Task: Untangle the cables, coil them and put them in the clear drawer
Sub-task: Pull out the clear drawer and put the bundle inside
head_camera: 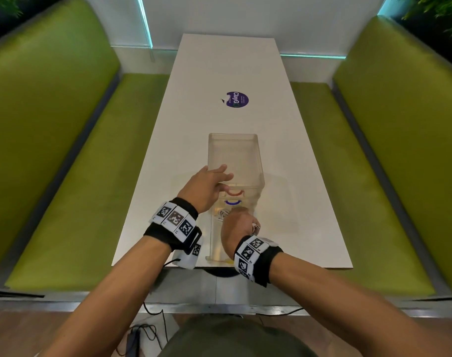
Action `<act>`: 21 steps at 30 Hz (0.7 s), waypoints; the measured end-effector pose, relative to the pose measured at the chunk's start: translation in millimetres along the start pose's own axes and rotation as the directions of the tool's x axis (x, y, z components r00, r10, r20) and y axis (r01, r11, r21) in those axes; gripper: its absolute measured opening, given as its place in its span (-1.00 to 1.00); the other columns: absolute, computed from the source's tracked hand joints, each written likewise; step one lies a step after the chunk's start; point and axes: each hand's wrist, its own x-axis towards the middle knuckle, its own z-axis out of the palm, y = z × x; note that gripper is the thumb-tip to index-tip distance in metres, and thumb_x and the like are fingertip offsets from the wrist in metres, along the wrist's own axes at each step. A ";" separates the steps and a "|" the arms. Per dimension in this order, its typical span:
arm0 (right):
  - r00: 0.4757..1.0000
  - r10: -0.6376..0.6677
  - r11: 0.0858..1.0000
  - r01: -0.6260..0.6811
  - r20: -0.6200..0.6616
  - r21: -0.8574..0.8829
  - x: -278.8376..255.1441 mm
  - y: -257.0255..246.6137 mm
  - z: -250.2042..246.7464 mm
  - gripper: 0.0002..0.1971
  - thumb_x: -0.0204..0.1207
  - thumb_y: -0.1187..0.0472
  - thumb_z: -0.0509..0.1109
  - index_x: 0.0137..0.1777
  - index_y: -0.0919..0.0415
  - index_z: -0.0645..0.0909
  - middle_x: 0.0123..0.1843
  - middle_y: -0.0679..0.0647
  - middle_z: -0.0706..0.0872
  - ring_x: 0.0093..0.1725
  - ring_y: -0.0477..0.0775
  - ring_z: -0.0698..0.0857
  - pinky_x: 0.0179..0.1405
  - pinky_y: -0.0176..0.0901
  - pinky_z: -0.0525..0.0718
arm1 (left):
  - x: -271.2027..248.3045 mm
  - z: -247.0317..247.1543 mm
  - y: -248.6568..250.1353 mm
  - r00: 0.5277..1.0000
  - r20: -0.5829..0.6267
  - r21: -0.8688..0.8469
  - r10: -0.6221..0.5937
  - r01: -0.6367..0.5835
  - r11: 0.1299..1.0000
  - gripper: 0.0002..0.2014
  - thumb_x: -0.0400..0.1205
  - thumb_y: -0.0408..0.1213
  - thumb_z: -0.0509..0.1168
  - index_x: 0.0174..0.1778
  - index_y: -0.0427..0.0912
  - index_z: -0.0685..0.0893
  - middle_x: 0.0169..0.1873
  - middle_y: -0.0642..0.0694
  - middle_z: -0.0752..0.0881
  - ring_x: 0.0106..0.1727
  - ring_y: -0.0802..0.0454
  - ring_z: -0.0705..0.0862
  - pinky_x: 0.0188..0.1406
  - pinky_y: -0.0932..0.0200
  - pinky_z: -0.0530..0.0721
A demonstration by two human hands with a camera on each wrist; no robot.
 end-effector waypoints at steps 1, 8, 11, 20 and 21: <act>1.000 -0.001 1.000 0.001 -0.010 0.003 0.1 0.6 1.8 -0.58 0.56 0.37 0.19 0.40 0.49 0.38 0.32 0.38 0.49 -0.02 0.22 0.68 -0.20 -0.11 0.66 | -0.2 -0.2 0.6 1.000 -0.005 -0.033 -0.017 0.017 0.999 -0.63 0.69 -0.35 0.21 0.41 -0.06 0.58 0.57 -0.01 0.38 0.50 -0.05 0.46 0.49 0.12 0.31; 0.982 0.163 0.920 -0.187 0.097 0.345 12.0 -12.6 12.5 -0.15 0.69 -0.16 0.03 0.56 0.62 -0.13 0.50 0.42 0.35 0.27 0.33 0.62 -0.06 0.14 0.68 | -2.6 1.5 2.1 0.999 -0.016 -0.088 -0.050 0.048 0.995 -0.64 0.66 -0.37 0.24 0.38 -0.06 0.61 0.55 0.03 0.41 0.47 -0.02 0.51 0.48 0.05 0.40; 0.965 0.253 0.836 -0.252 0.065 0.488 14.5 -17.8 21.0 -0.04 0.61 -0.34 -0.05 0.59 0.55 -0.18 0.41 0.37 0.44 0.23 0.33 0.62 0.04 0.12 0.62 | -3.3 1.3 1.7 0.998 -0.018 -0.074 -0.056 0.055 0.996 -0.64 0.67 -0.34 0.22 0.39 -0.06 0.60 0.56 0.02 0.39 0.48 -0.09 0.50 0.48 -0.03 0.40; 0.997 0.054 0.638 -0.083 0.063 0.765 -1.4 -2.0 23.6 -0.06 0.60 -0.08 0.20 0.62 0.44 -0.34 0.68 0.36 -0.21 0.66 0.34 -0.07 0.59 0.18 0.17 | -2.4 6.3 -0.3 0.997 -0.058 -0.088 -0.059 0.053 0.995 -0.66 0.69 -0.29 0.23 0.40 -0.04 0.60 0.56 0.04 0.38 0.48 -0.06 0.50 0.45 0.04 0.42; 1.000 -0.014 0.665 0.015 -0.008 0.746 -7.4 2.2 33.0 -0.12 0.64 -0.03 0.16 0.62 0.41 -0.36 0.67 0.37 -0.30 0.67 0.36 -0.18 0.63 0.20 0.08 | -1.9 6.7 -0.8 0.996 -0.063 -0.097 -0.059 0.052 0.994 -0.66 0.69 -0.29 0.23 0.39 -0.04 0.60 0.56 0.04 0.39 0.48 -0.05 0.50 0.45 0.06 0.42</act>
